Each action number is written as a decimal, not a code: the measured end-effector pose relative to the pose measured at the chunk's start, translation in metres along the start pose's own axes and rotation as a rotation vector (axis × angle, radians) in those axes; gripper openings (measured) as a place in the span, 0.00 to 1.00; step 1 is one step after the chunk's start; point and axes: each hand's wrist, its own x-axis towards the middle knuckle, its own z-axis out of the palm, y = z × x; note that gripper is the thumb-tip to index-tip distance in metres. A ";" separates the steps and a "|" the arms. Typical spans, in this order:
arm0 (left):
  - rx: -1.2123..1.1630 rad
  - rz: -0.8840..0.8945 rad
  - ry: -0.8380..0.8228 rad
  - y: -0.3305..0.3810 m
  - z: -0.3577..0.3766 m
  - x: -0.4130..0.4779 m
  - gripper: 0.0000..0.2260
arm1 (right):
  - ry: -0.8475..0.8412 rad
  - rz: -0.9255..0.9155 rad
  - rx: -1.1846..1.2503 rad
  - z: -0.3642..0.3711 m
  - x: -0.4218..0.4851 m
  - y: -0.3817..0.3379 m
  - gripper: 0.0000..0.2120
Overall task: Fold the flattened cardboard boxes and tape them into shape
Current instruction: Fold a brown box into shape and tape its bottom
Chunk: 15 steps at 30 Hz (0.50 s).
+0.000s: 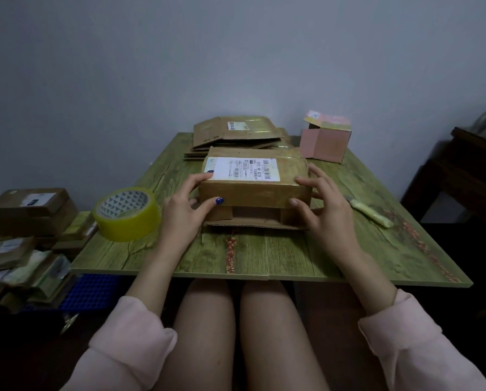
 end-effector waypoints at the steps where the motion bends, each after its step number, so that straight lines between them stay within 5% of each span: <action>1: 0.008 0.010 0.002 -0.001 0.000 -0.001 0.19 | -0.038 0.000 0.011 -0.002 0.000 0.001 0.21; 6: 0.052 0.022 0.002 -0.004 0.001 -0.001 0.20 | -0.366 0.017 0.058 -0.023 0.001 0.006 0.38; 15: -0.017 -0.016 -0.096 -0.001 0.000 -0.006 0.27 | -0.009 0.004 -0.009 0.007 -0.002 0.009 0.26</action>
